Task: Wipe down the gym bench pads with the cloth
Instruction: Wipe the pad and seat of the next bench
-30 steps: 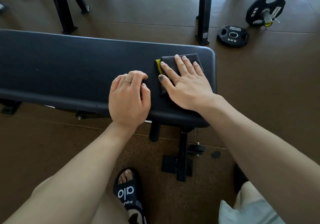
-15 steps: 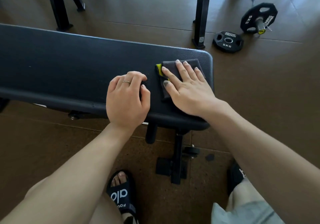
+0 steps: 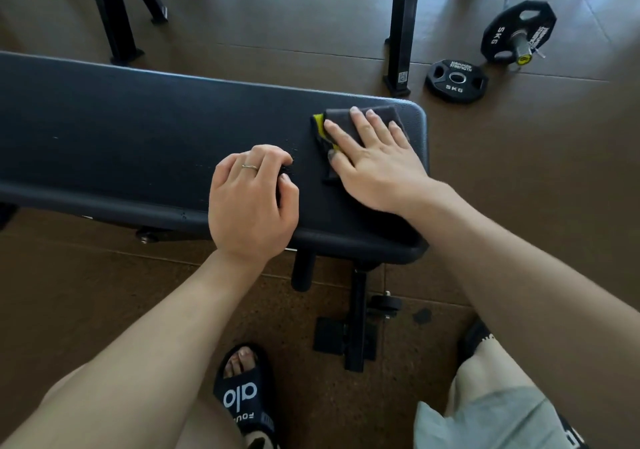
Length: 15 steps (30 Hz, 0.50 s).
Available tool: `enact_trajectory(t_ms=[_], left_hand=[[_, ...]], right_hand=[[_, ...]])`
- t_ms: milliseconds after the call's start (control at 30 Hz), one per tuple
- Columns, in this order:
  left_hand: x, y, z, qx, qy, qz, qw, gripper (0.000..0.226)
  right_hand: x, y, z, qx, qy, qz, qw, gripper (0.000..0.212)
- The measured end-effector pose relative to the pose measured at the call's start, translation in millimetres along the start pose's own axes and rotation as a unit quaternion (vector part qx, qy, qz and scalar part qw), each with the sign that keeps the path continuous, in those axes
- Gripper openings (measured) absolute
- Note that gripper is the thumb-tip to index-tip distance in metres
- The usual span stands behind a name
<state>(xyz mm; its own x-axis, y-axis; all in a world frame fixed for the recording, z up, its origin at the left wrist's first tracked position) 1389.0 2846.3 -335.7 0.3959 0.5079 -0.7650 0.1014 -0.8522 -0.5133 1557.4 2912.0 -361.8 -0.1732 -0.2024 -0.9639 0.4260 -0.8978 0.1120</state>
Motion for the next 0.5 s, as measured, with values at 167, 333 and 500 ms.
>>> enact_trajectory(t_ms=[167,333,500], left_hand=[[0.1,1.7,-1.0,0.003,0.002,-0.002,1.0,0.023],[1.8,1.7,-1.5,-0.014,-0.002,0.0,1.0,0.02],[2.5,0.6,0.6,-0.027,-0.002,0.007,1.0,0.018]], right_hand=[[9.6,26.2,31.1,-0.027,0.012,-0.016,0.999,0.059],[13.9,39.0,41.8,-0.074,-0.001,-0.013,0.997,0.057],[-2.7,-33.6,8.5,-0.048,0.015,-0.026,0.998,0.057]])
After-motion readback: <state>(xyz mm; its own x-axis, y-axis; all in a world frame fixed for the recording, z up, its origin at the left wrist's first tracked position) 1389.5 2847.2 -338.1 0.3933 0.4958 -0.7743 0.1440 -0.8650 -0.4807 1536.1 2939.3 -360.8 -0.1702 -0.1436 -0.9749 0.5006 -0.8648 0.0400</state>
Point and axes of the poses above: each hand's wrist, its own y-axis away from the middle knuckle, its own x-axis out of the palm, z = x × y, the point moved 7 cm from there along -y, towards the middle knuckle, and after that the axes turned 13 degrees about -x, right-handed, at the moved point
